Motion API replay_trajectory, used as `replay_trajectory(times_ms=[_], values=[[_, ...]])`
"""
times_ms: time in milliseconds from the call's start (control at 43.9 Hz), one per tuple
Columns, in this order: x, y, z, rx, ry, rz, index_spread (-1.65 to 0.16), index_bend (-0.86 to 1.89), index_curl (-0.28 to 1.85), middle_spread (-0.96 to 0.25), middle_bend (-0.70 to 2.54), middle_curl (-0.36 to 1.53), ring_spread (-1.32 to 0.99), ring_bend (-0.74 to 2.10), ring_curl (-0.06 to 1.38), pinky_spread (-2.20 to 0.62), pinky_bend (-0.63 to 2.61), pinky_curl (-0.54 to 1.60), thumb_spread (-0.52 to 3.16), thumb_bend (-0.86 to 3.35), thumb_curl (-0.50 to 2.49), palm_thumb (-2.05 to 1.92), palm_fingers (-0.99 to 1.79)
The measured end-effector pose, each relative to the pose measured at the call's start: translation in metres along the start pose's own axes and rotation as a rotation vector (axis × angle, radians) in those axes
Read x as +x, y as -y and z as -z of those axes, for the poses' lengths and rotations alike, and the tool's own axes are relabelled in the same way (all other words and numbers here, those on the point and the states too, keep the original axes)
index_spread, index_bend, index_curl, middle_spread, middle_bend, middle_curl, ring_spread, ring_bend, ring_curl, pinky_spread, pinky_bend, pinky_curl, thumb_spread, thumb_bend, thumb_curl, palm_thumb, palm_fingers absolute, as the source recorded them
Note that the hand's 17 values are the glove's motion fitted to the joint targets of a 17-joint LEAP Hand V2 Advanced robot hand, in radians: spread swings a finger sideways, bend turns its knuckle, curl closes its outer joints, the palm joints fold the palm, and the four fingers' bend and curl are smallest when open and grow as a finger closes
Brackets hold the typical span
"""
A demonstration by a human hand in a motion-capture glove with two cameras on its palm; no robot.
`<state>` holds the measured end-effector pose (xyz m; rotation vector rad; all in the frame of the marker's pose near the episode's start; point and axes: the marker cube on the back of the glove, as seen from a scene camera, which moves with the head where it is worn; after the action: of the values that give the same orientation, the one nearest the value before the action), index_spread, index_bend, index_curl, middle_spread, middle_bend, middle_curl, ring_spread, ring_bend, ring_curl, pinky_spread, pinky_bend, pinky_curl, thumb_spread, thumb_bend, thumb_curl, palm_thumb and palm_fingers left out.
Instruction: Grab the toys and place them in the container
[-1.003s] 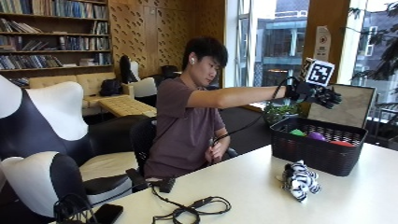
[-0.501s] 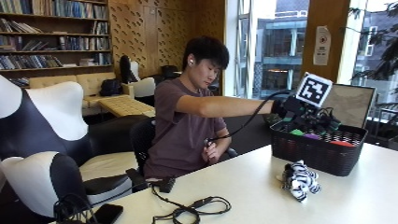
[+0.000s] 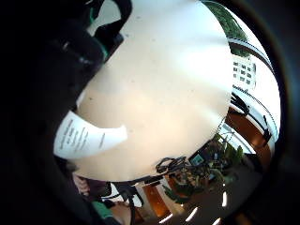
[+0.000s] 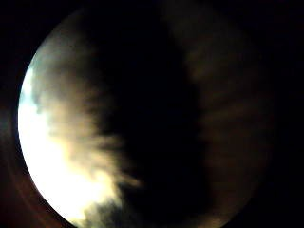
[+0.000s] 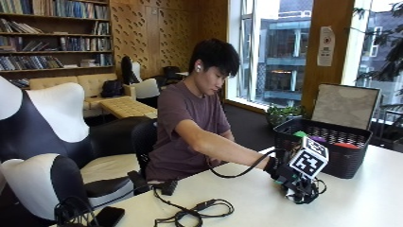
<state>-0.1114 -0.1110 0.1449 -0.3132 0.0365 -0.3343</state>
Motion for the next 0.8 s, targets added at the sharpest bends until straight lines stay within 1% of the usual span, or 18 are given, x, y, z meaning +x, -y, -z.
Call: replay_trajectory(times_ms=[68, 160, 182, 251, 273, 296, 319, 410, 570, 707, 798], values=[[-0.004, 0.002, -0.002, 0.080, 0.005, 0.019, -0.25, 0.13, 0.19, -0.07, 0.27, 0.19, -0.05, 0.56, 0.35, -0.05, 0.97, 0.43, 1.23, 0.07, 0.42, 0.32, 0.31], [-0.009, 0.006, -0.002, 0.183, -0.017, 0.016, -0.23, 0.13, 0.19, -0.15, 0.45, 0.25, -0.15, 0.77, 0.43, -0.13, 1.00, 0.44, 1.26, 0.09, 0.45, 0.37, 0.61], [-0.009, 0.006, -0.001, 0.202, -0.020, 0.015, -0.22, 0.14, 0.19, -0.17, 0.44, 0.25, -0.17, 0.83, 0.44, -0.14, 1.02, 0.44, 1.24, 0.11, 0.47, 0.42, 0.66], [-0.007, 0.006, 0.002, 0.232, 0.007, 0.012, -0.22, 0.14, 0.18, -0.23, 0.49, 0.28, -0.23, 1.00, 0.50, -0.19, 1.09, 0.46, 1.15, 0.14, 0.52, 0.52, 0.82], [-0.007, 0.005, 0.004, 0.233, 0.023, 0.010, -0.24, 0.19, 0.19, -0.24, 0.56, 0.30, -0.25, 1.01, 0.51, -0.21, 1.11, 0.47, 1.10, 0.14, 0.54, 0.53, 0.95], [-0.006, 0.005, 0.005, 0.231, 0.037, 0.007, -0.24, 0.19, 0.19, -0.26, 0.58, 0.31, -0.26, 1.03, 0.52, -0.22, 1.11, 0.46, 1.08, 0.14, 0.55, 0.54, 0.98], [-0.006, 0.005, 0.006, 0.227, 0.047, 0.002, -0.25, 0.23, 0.20, -0.27, 0.63, 0.33, -0.27, 1.05, 0.53, -0.23, 1.10, 0.47, 1.05, 0.13, 0.56, 0.54, 1.07], [-0.009, 0.001, 0.014, 0.201, 0.058, -0.019, -0.27, 0.31, 0.25, -0.31, 0.74, 0.39, -0.29, 1.11, 0.58, -0.26, 1.08, 0.50, 0.95, 0.11, 0.60, 0.57, 1.13], [-0.021, -0.015, 0.051, 0.203, 0.074, -0.020, -0.28, 0.38, 0.30, -0.36, 0.85, 0.46, -0.32, 1.17, 0.62, -0.30, 1.09, 0.53, 0.82, 0.08, 0.66, 0.59, 1.08], [-0.042, -0.041, 0.102, 0.249, 0.020, -0.010, -0.29, 0.40, 0.34, -0.38, 0.89, 0.51, -0.33, 1.20, 0.63, -0.32, 1.11, 0.54, 0.76, 0.06, 0.70, 0.60, 1.04], [-0.053, -0.062, 0.143, 0.288, -0.116, -0.031, -0.29, 0.40, 0.36, -0.39, 0.90, 0.54, -0.34, 1.21, 0.64, -0.32, 1.12, 0.55, 0.73, 0.04, 0.72, 0.60, 1.02]])
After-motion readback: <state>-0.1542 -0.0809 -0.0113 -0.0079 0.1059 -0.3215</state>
